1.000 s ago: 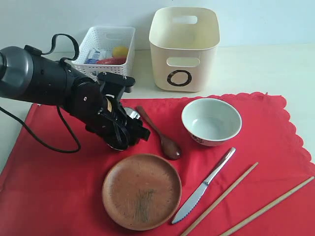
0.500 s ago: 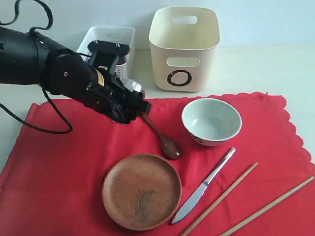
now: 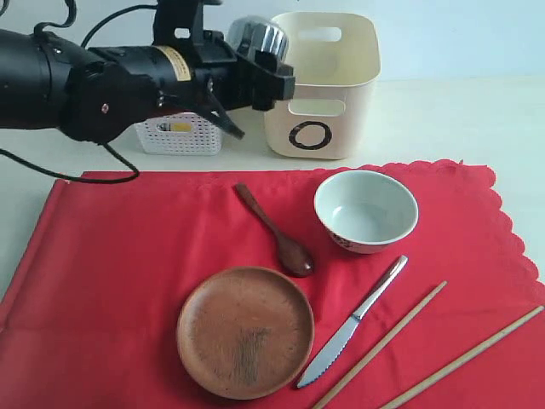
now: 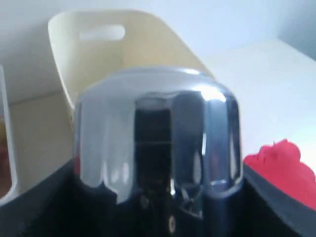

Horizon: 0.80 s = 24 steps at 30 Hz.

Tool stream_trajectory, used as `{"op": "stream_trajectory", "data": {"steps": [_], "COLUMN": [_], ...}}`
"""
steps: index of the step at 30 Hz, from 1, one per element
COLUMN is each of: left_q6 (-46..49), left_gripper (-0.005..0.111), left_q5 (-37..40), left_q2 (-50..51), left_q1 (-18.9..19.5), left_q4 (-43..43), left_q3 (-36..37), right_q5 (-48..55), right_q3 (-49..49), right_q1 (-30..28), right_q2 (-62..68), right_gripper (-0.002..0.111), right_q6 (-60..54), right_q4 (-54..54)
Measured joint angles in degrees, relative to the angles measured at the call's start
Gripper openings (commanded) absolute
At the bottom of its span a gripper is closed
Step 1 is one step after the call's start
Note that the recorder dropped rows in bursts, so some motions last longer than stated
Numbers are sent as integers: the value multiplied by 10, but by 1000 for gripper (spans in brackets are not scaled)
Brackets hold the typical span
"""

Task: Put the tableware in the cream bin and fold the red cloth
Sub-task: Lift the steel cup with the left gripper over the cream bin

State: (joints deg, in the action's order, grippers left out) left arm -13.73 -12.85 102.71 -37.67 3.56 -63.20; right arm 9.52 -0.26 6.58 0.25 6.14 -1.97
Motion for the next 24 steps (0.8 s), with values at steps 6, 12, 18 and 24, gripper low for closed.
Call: {"op": "stream_trajectory", "data": {"steps": [6, 12, 18, 24], "left_q6": [0, 0, 0, 0], "left_gripper": [0, 0, 0, 3], "left_q5": [-3, 10, 27, 82], "left_q2": [49, 116, 181, 220], "left_q1": [0, 0, 0, 0], "left_q4": [1, 1, 1, 1], "left_q3": [-89, -189, -277, -333], "right_q5": [0, 0, 0, 0], "right_q3": [0, 0, 0, 0], "right_q1": [0, 0, 0, 0], "right_q2": [0, 0, 0, 0], "right_gripper": [0, 0, 0, 0], "right_q6": [0, 0, 0, 0], "right_q4": [0, 0, 0, 0]}}
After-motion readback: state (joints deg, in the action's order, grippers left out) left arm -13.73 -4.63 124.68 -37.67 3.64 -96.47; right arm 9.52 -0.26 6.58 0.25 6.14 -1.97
